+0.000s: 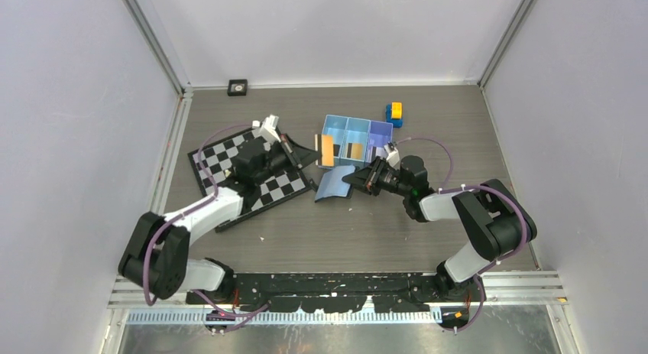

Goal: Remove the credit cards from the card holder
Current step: Place the credit card in the storage box.

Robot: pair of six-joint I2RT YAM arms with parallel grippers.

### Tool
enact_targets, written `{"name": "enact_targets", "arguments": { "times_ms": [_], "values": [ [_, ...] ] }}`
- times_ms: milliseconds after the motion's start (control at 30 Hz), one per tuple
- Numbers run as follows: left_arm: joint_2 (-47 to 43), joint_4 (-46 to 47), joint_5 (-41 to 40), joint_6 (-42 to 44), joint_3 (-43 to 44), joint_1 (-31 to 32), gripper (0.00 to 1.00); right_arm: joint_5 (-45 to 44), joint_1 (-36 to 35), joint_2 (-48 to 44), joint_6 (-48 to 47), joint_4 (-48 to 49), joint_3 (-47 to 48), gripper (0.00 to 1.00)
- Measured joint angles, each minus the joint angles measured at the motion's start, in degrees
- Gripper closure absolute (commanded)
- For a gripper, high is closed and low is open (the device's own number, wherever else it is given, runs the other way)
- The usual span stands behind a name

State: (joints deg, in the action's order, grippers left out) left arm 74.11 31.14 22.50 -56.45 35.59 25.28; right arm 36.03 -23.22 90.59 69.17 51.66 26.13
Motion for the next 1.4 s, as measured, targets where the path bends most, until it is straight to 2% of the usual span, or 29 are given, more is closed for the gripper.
{"name": "enact_targets", "arguments": {
  "times_ms": [433, 600, 733, 767, 833, 900, 1167, 1267, 1400],
  "values": [
    [27.5, -8.5, 0.2, 4.9, 26.7, 2.4, 1.0, -5.2, 0.0, -0.9, -2.2, -5.1, -1.6, 1.0],
    [36.1, -11.5, 1.9, 5.5, 34.1, 3.6, 1.0, -6.1, -0.2, -2.3, -2.8, -5.5, -2.0, 1.0],
    [39.2, -14.8, 2.3, 6.4, 36.8, 4.7, 1.0, -6.4, -0.3, -2.3, -2.9, -5.5, -2.0, 0.99],
    [39.6, -16.1, 2.2, 7.0, 37.5, 5.1, 0.97, -6.4, -0.4, -2.3, -2.9, -5.5, -2.0, 1.0],
    [40.2, -17.9, 2.1, 7.6, 38.9, 5.6, 0.84, -6.4, -0.4, -2.3, -2.9, -5.5, -2.0, 0.99],
    [40.5, -19.0, 1.9, 8.4, 39.8, 6.0, 0.75, -6.4, -0.4, -2.3, -2.9, -5.5, -2.0, 1.0],
    [38.2, -24.9, 2.6, 11.6, 40.5, 5.6, 0.59, -6.6, -0.4, -2.7, -3.6, -6.6, -2.0, 1.0],
    [32.1, -27.5, 3.0, 12.4, 38.2, 4.2, 0.52, -6.6, -0.4, -3.7, -4.5, -7.9, -2.0, 1.0],
    [17.2, -29.2, 2.4, 13.9, 31.6, 2.6, 0.35, -4.5, -0.4, -6.8, -4.9, -8.4, -2.0, 1.0]
  ]
}}
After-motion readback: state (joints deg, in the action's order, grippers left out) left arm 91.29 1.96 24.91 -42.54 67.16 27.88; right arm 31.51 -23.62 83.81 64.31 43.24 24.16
